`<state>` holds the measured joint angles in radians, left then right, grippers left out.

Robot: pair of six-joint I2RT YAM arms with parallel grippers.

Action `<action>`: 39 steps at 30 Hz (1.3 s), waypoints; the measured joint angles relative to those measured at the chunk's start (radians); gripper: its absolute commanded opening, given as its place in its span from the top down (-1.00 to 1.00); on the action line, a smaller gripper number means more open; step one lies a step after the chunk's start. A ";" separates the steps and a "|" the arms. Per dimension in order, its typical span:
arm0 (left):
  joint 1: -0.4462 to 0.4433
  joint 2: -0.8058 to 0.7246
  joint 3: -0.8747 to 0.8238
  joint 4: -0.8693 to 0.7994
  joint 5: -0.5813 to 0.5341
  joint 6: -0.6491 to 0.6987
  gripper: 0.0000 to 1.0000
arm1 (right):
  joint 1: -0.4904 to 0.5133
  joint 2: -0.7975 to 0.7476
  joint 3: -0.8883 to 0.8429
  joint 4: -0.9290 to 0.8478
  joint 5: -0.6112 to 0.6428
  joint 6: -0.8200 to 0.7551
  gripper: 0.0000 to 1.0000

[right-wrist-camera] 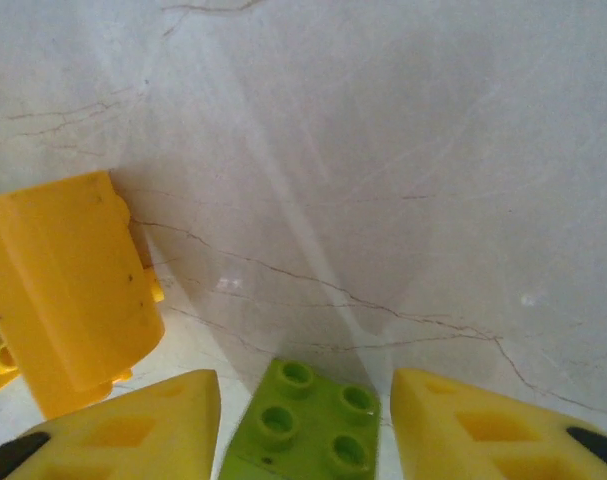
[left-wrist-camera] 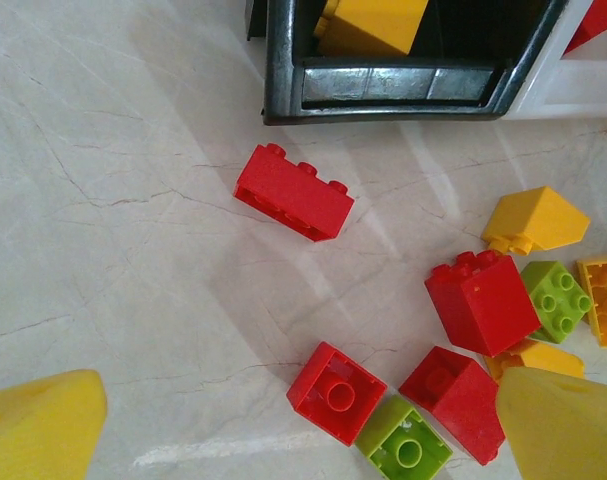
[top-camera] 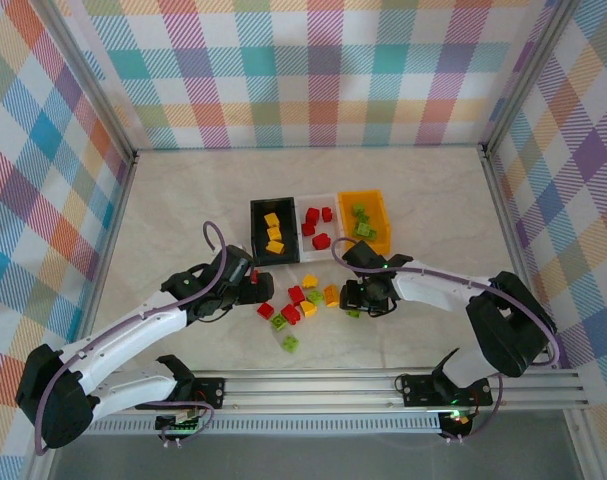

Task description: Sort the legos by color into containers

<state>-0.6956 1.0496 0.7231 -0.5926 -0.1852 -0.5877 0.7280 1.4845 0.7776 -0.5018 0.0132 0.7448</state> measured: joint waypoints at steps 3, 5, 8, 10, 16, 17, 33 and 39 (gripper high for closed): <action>0.002 0.000 0.000 0.000 -0.001 0.000 -1.00 | 0.000 -0.003 0.000 0.006 0.001 0.000 0.26; 0.005 0.000 0.000 -0.001 -0.004 0.000 -1.00 | 0.000 -0.019 0.003 -0.004 0.006 -0.004 0.29; 0.010 0.000 0.000 -0.002 -0.010 0.000 -1.00 | -0.001 -0.059 0.048 -0.054 0.041 -0.028 0.29; 0.012 0.000 0.000 -0.003 -0.011 0.000 -1.00 | -0.015 -0.082 0.112 -0.085 0.071 -0.055 0.29; 0.020 0.000 0.013 -0.011 -0.019 -0.005 -1.00 | -0.159 -0.084 0.344 -0.098 0.153 -0.146 0.27; 0.022 0.000 0.014 -0.011 -0.021 -0.008 -1.00 | -0.181 -0.070 0.376 -0.097 0.163 -0.159 0.27; 0.072 0.034 0.014 0.008 0.011 -0.021 -0.97 | -0.280 0.337 0.670 -0.063 0.176 -0.241 -0.70; 0.077 0.190 0.014 0.120 0.045 0.024 -0.95 | -0.270 0.245 0.622 -0.035 0.137 -0.237 -0.72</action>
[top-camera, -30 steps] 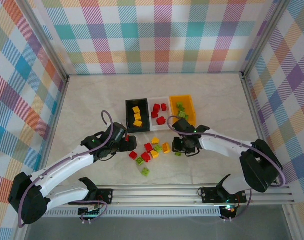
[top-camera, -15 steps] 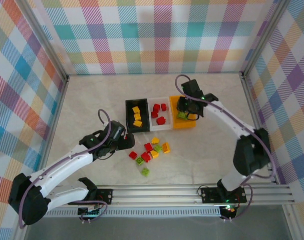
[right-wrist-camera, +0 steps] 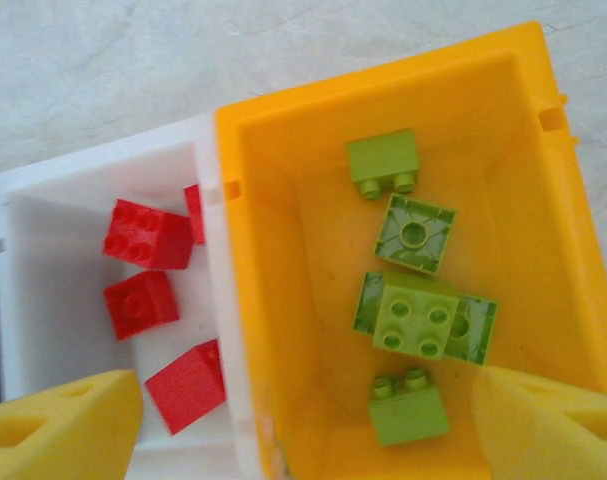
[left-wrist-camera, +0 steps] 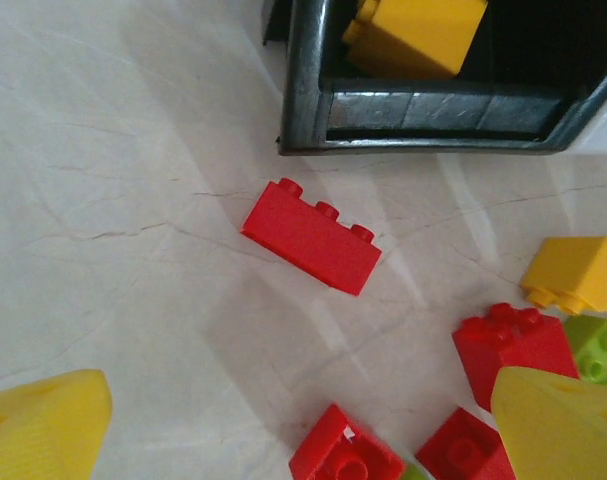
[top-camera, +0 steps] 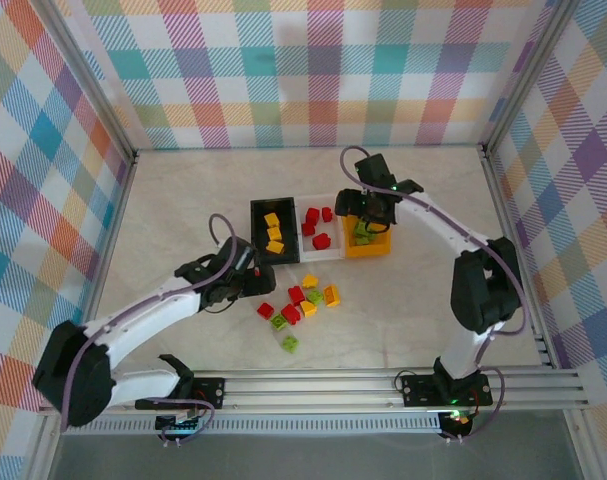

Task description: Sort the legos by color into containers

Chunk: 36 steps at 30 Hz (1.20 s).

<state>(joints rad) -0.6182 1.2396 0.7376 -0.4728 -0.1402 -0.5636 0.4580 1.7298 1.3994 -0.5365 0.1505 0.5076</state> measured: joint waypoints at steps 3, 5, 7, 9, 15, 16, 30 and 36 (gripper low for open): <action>0.000 0.109 0.006 0.058 -0.006 0.019 -0.96 | 0.001 -0.066 -0.055 0.013 -0.013 0.004 -0.74; 0.000 0.182 0.021 0.092 -0.021 0.037 -0.90 | 0.001 -0.100 -0.082 0.020 -0.021 0.007 -0.74; 0.000 0.242 0.037 0.124 -0.035 0.050 -0.81 | 0.001 -0.126 -0.105 0.023 -0.025 0.008 -0.74; 0.000 0.292 0.051 0.146 -0.046 0.061 -0.71 | 0.001 -0.150 -0.128 0.028 -0.030 0.008 -0.74; 0.000 0.368 0.066 0.204 -0.087 0.085 -0.41 | 0.001 -0.192 -0.169 0.035 -0.033 0.017 -0.74; 0.000 0.368 0.066 0.208 -0.090 0.086 -0.32 | 0.001 -0.195 -0.175 0.039 -0.035 0.020 -0.74; 0.001 0.331 0.031 0.238 -0.085 0.073 0.35 | 0.001 -0.196 -0.203 0.051 -0.036 0.038 -0.74; -0.002 0.214 -0.012 0.164 -0.068 0.047 0.37 | 0.001 -0.209 -0.220 0.050 -0.035 0.046 -0.74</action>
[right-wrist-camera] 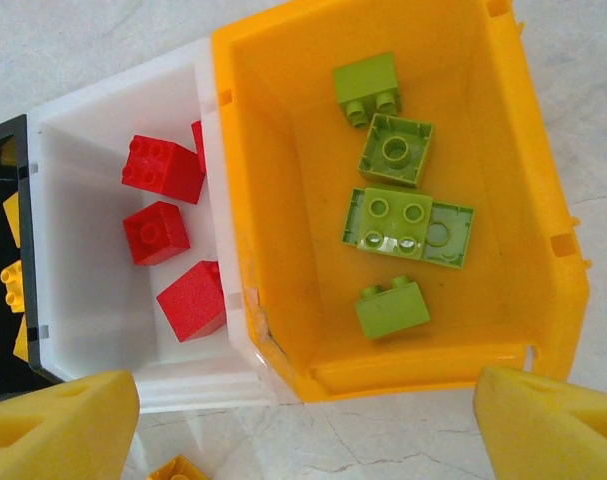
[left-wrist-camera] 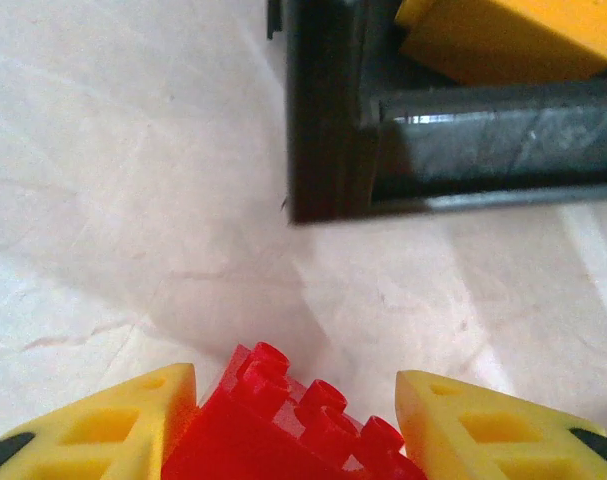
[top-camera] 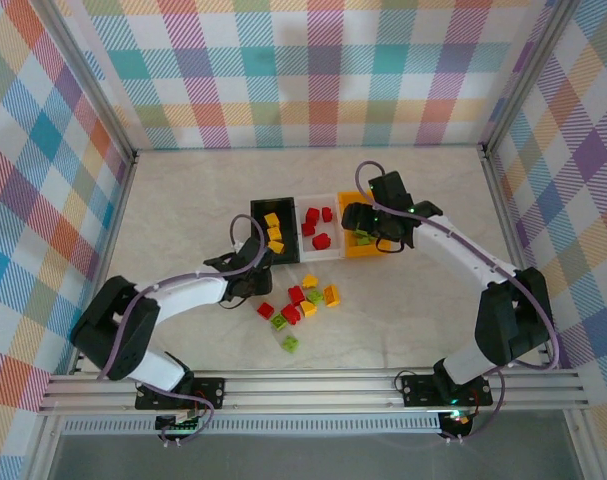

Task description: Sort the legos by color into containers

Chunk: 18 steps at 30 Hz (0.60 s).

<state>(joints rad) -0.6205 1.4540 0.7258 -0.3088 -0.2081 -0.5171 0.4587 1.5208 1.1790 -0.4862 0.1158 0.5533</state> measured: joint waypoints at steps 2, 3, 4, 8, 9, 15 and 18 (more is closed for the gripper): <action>-0.013 -0.057 0.004 -0.036 0.008 -0.010 0.37 | 0.000 -0.020 -0.017 0.000 0.006 0.008 -0.74; -0.020 -0.082 0.011 -0.058 0.008 -0.014 0.37 | 0.000 -0.029 -0.025 0.000 0.007 0.011 -0.75; -0.031 -0.104 0.028 -0.085 0.009 -0.015 0.37 | 0.000 -0.043 -0.038 0.001 0.012 0.015 -0.75; -0.074 -0.113 0.171 -0.151 0.026 -0.017 0.36 | 0.000 -0.097 -0.103 0.006 0.026 0.031 -0.75; -0.080 -0.097 0.221 -0.159 0.032 -0.016 0.36 | 0.000 -0.109 -0.120 0.007 0.027 0.035 -0.75; -0.086 0.183 0.591 -0.133 0.069 0.010 0.37 | 0.000 -0.133 -0.179 0.006 0.031 0.046 -0.75; -0.084 0.359 0.774 -0.139 0.077 0.034 0.37 | 0.000 -0.140 -0.201 0.004 0.031 0.053 -0.75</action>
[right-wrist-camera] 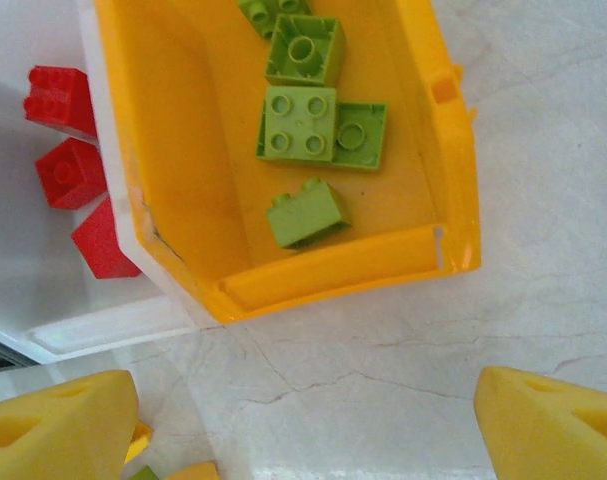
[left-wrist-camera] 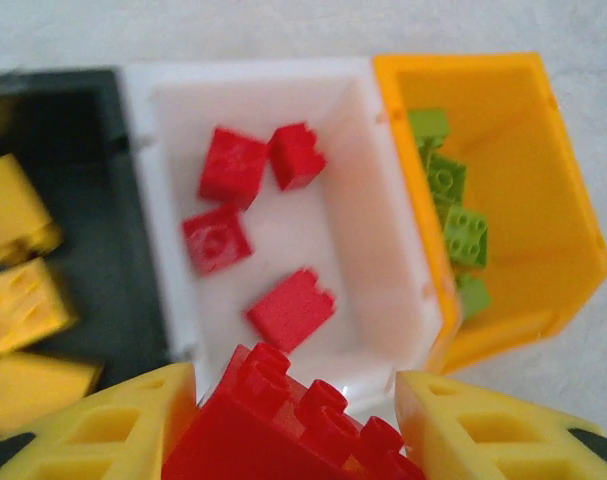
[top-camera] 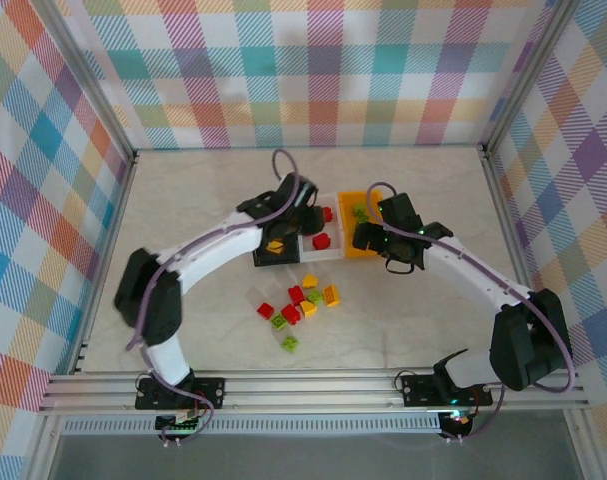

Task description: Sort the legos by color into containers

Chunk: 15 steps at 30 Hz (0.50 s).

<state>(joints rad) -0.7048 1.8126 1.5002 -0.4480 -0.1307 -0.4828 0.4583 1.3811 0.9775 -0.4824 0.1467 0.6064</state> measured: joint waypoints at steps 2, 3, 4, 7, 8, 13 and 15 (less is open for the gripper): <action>0.003 0.111 0.110 -0.008 0.000 0.018 0.37 | 0.000 -0.010 -0.014 -0.005 0.000 0.006 -0.75; 0.008 0.152 0.151 -0.018 -0.001 0.026 0.37 | 0.000 -0.017 -0.019 -0.005 0.000 0.007 -0.75; 0.012 0.190 0.185 -0.026 -0.001 0.033 0.32 | 0.000 -0.026 -0.024 -0.006 -0.001 0.008 -0.75; 0.030 0.261 0.248 -0.063 -0.001 0.043 -0.18 | 0.000 -0.052 -0.034 -0.008 -0.001 0.011 -0.78; 0.039 0.275 0.264 -0.078 -0.001 0.047 -0.32 | 0.000 -0.059 -0.034 -0.008 -0.001 0.011 -0.79; 0.061 0.278 0.293 -0.107 0.007 0.054 -0.58 | 0.000 -0.068 -0.034 -0.008 -0.001 0.014 -0.81; 0.061 0.250 0.278 -0.103 0.015 0.053 -0.61 | 0.000 -0.069 -0.035 -0.008 -0.001 0.014 -0.81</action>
<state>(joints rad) -0.6441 2.0628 1.7779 -0.5514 -0.1158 -0.4297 0.4583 1.3121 0.9428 -0.4904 0.1455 0.6209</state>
